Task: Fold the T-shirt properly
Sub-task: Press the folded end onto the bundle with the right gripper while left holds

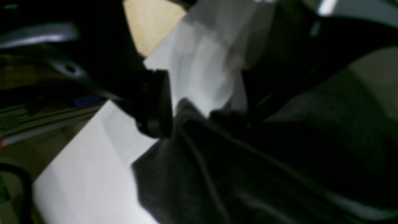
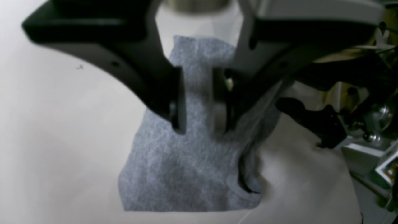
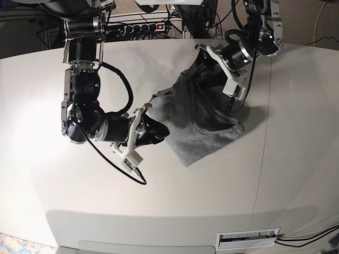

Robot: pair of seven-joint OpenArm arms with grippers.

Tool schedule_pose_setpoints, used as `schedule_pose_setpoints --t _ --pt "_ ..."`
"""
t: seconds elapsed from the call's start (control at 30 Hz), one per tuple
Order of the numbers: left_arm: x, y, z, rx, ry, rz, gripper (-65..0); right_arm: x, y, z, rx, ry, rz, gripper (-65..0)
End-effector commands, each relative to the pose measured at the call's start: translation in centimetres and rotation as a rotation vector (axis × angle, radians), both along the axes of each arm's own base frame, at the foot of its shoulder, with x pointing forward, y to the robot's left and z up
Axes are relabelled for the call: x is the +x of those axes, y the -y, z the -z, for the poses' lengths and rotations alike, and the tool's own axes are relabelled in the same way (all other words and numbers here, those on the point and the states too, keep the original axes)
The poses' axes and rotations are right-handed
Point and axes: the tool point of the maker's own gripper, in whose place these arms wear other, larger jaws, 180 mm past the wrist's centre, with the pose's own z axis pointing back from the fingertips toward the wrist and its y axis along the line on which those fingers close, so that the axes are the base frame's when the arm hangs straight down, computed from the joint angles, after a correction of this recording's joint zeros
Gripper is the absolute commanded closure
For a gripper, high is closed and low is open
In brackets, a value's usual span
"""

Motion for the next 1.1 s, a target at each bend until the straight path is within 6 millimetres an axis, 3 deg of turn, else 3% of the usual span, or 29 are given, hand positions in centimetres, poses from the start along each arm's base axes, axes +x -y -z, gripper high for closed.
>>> schedule_pose_setpoints --t 0.0,0.6,0.77,0.9,1.07 --pt "0.57 0.02 -1.04 -0.021 0.04 -0.014 -32.5 0.78 -0.31 -1.85 0.039 0.052 -0.003 -14.6" --pt "0.38 0.44 -1.15 -0.062 0.023 -0.04 -31.9 0.79 -0.33 -1.87 0.039 0.052 -0.003 -14.6" --pt "0.37 0.44 -1.12 -0.062 0.021 -0.041 -20.0 0.79 -0.31 -1.86 0.039 0.052 -0.003 -14.6" --pt "0.38 0.42 -1.12 -0.061 0.022 -0.041 -2.1 0.79 -0.31 -1.86 0.039 0.052 -0.003 -14.6" --pt "0.66 0.21 -1.46 -0.068 0.041 -0.052 0.0 0.84 -0.23 -1.83 0.036 0.053 0.0 -14.6"
